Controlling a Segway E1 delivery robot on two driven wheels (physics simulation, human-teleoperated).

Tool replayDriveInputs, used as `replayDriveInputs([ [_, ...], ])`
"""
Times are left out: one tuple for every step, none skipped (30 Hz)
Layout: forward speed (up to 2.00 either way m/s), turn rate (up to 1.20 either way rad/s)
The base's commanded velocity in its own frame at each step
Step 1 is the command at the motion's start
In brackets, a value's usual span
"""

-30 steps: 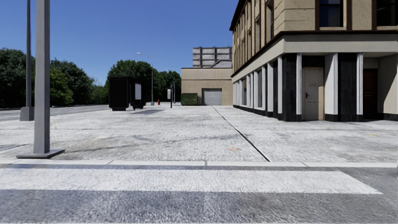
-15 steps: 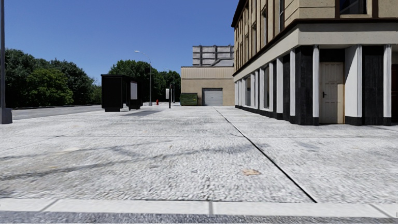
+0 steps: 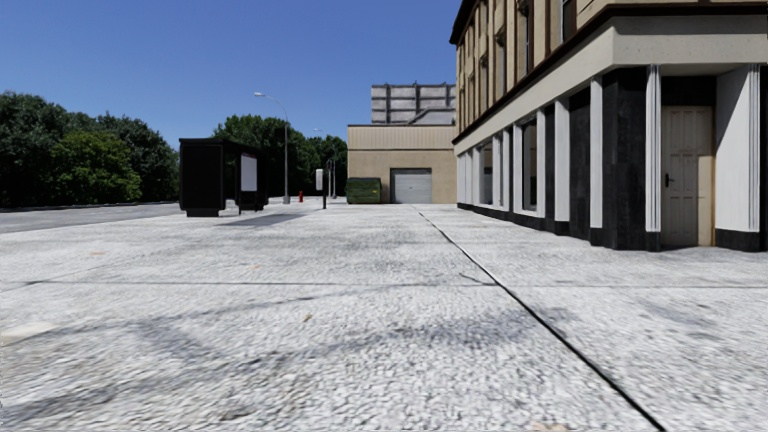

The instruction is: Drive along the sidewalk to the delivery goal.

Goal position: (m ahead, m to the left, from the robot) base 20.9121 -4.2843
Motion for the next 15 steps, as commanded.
replayDriveInputs([
  [1.28,0.00],
  [1.28,0.00],
  [1.28,0.00],
  [1.28,0.00],
  [1.28,0.00],
  [1.27,0.00],
  [1.27,0.00],
  [1.27,0.00],
  [1.21,0.00],
  [1.05,0.00],
  [1.00,0.00],
  [0.99,0.00],
  [0.99,0.00],
  [0.99,0.00],
  [0.99,0.00],
])
